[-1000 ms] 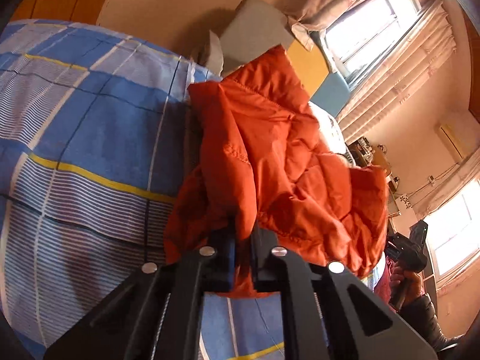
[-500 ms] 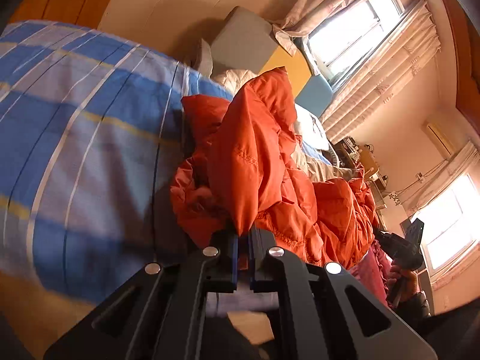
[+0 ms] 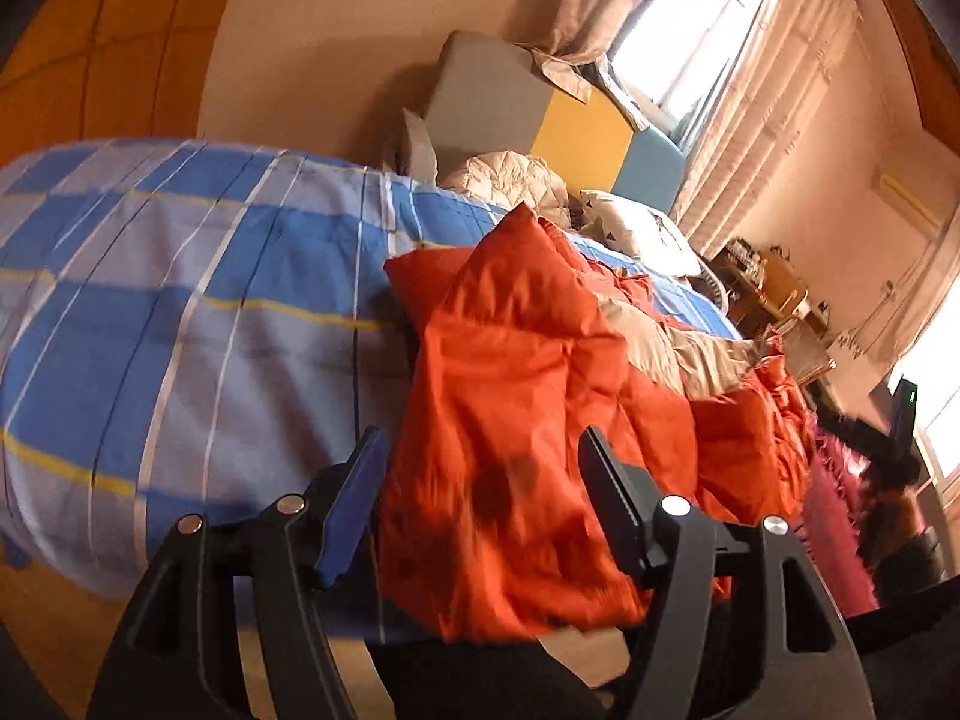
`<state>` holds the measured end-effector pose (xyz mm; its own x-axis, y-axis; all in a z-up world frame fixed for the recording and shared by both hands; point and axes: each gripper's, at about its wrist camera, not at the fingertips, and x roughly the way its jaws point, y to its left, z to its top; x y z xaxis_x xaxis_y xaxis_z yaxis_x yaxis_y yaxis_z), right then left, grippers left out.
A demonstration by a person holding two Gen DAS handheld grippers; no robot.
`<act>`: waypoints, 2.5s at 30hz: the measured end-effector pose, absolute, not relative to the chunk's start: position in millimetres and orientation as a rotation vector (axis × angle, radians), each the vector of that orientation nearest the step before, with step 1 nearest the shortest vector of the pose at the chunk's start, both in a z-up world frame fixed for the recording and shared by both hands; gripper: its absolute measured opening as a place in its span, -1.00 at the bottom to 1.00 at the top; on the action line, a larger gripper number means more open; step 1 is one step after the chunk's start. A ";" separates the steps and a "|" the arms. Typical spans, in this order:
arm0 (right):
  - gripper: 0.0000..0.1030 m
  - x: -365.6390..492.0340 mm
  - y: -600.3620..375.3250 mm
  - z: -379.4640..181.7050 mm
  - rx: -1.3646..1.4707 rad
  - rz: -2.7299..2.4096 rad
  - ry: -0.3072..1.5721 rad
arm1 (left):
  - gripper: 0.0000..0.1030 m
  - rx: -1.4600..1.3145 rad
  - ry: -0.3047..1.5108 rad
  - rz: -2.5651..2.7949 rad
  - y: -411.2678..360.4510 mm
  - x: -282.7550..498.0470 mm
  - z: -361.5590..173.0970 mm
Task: Fold large clothes
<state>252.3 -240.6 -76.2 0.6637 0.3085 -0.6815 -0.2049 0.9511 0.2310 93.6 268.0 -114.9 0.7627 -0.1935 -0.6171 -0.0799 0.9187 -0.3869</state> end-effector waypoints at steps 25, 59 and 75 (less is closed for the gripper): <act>-0.93 287.6 -217.2 -67.2 -0.008 0.235 0.737 | -0.96 -0.230 0.651 0.077 241.6 131.3 -73.3; -0.98 448.3 -196.2 -95.9 0.062 -0.024 0.757 | -0.98 -0.214 0.709 0.278 271.9 317.0 -88.3; -0.80 470.2 -195.4 -141.5 0.090 -0.108 0.846 | -0.87 -0.246 0.822 0.416 278.7 341.7 -142.2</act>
